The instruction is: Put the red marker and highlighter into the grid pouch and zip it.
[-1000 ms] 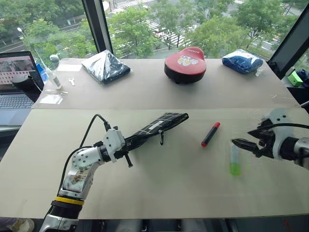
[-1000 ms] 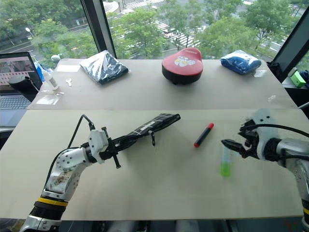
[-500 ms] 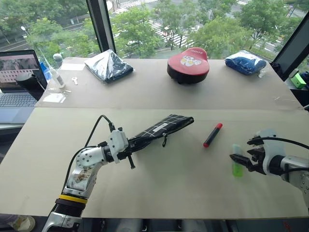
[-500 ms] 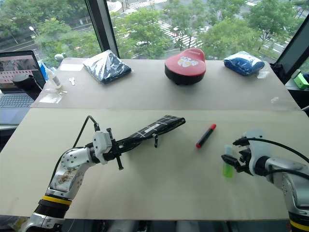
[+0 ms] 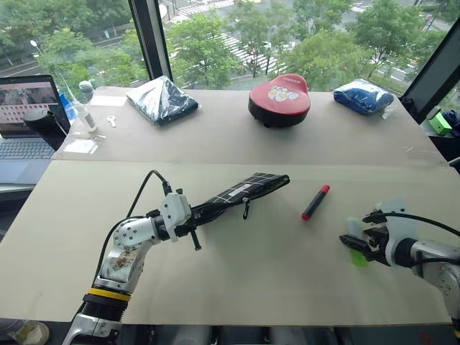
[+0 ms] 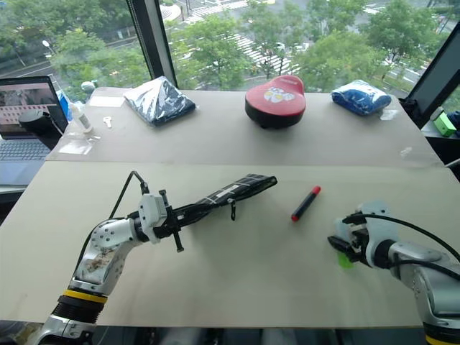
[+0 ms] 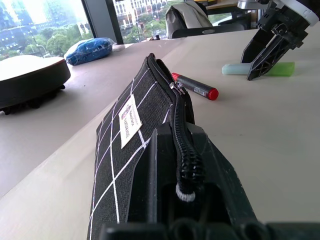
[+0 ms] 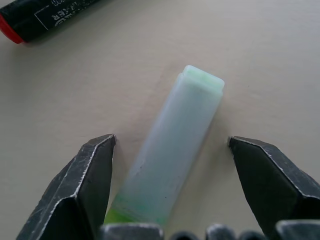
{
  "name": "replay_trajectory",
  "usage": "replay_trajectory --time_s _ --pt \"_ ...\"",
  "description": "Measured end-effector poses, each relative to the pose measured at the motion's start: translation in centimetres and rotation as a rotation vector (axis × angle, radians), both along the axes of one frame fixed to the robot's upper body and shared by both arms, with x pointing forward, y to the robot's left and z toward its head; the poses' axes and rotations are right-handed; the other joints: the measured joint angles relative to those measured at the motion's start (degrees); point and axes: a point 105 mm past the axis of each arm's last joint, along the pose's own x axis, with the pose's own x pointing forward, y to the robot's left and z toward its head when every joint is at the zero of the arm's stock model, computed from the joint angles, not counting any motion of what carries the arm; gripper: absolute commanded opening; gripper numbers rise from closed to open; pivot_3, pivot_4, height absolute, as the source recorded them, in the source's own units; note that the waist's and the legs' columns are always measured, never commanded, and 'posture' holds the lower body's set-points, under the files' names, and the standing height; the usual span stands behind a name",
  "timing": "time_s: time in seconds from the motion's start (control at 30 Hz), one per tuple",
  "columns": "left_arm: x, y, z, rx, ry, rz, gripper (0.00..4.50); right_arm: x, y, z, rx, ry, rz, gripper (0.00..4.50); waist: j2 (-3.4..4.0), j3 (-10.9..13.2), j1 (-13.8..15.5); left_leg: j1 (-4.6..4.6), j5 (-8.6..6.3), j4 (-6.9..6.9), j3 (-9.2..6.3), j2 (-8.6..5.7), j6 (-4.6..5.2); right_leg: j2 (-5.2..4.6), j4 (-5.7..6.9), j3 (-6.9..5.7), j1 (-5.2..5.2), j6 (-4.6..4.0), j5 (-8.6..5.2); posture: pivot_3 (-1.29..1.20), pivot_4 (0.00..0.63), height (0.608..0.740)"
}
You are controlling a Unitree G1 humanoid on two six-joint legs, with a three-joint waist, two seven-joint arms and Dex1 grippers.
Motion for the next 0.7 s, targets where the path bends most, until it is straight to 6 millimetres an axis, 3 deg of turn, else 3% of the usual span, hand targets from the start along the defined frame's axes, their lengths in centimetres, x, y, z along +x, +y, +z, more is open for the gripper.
replay_trajectory --time_s 0.17,0.4,0.47,0.53,0.6,0.63,0.7 --pt "0.0 0.0 0.0 0.0 0.0 0.0 0.0 0.5 0.1 0.2 0.001 -0.02 0.009 1.03 -0.03 0.0 0.0 0.0 0.0 0.02 0.01 -0.01 0.0 0.0 -0.06 0.02 0.02 0.01 0.02 0.0 0.15 0.74" --pt "0.0 0.0 0.0 0.0 0.0 0.0 0.0 1.4 0.0 0.5 0.01 -0.035 0.011 1.01 -0.03 0.0 -0.1 -0.01 0.0 0.0 0.02 0.0 0.0 0.0 -0.06 0.04 -0.02 -0.01 0.03 0.0 0.15 0.74" --pt "0.0 0.1 0.0 0.0 -0.001 0.003 0.0 2.4 -0.2 1.0 -0.001 -0.065 0.004 1.01 -0.02 0.0 -0.2 -0.03 0.0 0.01 0.09 0.0 0.0 0.0 -0.05 0.08 -0.07 -0.02 0.04 0.0 0.15 0.74" --pt "0.0 0.1 0.0 0.001 -0.002 0.003 0.0 4.2 -0.5 2.8 -0.032 -0.164 0.002 1.01 0.13 0.1 -0.3 -0.09 0.01 0.01 0.13 -0.04 -0.01 -0.01 -0.05 0.12 -0.16 -0.01 0.04 0.0 0.15 0.74" --pt "0.0 0.1 0.0 0.002 -0.002 0.002 0.0 5.6 0.5 6.7 -0.113 -0.316 0.125 1.01 0.44 0.2 -0.4 -0.18 0.02 -0.03 0.14 -0.07 -0.02 -0.01 -0.03 0.12 -0.28 0.0 0.04 0.0 0.15 0.74" --pt "0.0 0.1 0.1 0.002 -0.002 0.002 0.0 5.8 1.6 9.2 -0.185 -0.401 0.236 1.01 0.48 0.2 -0.4 -0.15 0.04 -0.15 0.13 -0.06 -0.05 -0.01 -0.01 0.07 -0.28 0.0 0.03 0.0 0.15 0.74" --pt "0.0 0.2 0.1 0.002 -0.002 0.002 0.0 5.2 4.2 11.6 -0.299 -0.476 0.448 1.01 0.4 0.2 -0.4 -0.15 0.07 -0.17 0.01 0.05 -0.11 0.14 -0.07 -0.05 -0.2 -0.01 0.03 0.0 0.15 0.74"
